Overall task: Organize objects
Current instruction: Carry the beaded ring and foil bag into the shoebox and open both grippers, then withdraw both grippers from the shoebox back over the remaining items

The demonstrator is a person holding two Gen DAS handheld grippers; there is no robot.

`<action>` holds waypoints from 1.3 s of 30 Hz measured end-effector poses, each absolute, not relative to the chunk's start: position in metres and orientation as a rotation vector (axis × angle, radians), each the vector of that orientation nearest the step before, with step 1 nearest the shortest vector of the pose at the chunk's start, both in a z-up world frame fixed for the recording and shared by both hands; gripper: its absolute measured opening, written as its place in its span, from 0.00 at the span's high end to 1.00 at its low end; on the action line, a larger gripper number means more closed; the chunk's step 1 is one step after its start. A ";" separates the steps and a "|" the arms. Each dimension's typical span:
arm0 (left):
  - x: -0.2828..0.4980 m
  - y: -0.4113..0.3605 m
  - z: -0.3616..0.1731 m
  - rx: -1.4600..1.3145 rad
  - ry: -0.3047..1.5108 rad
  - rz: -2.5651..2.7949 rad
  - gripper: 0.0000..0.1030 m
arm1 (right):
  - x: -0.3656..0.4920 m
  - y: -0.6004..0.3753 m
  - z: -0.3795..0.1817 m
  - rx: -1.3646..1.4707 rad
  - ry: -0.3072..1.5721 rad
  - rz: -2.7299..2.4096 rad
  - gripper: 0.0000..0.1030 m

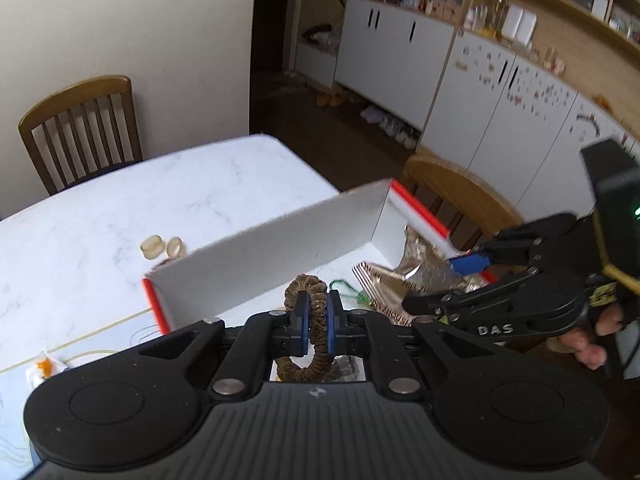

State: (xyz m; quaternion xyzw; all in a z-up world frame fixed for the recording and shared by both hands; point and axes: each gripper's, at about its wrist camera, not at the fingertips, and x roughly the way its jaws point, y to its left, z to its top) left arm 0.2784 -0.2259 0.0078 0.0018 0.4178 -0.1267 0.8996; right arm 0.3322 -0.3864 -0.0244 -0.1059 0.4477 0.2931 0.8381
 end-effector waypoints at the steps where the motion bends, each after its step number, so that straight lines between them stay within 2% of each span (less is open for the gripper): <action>1: 0.282 -0.229 0.001 0.018 0.879 -0.254 0.93 | 0.334 -0.386 -0.026 -0.221 0.951 0.621 0.56; 12: 0.317 -0.245 -0.056 0.076 1.028 -0.198 0.92 | 0.350 -0.383 -0.045 -0.226 0.999 0.625 0.56; 29: 0.325 -0.252 -0.084 0.060 1.115 -0.177 0.92 | 0.351 -0.378 -0.051 -0.260 0.984 0.647 0.56; 35: 0.319 -0.248 -0.082 0.032 1.107 -0.172 0.89 | 0.347 -0.383 -0.046 -0.248 0.976 0.678 0.43; 39: 0.314 -0.242 -0.079 0.001 1.102 -0.165 0.85 | 0.343 -0.388 -0.040 -0.240 0.967 0.688 0.41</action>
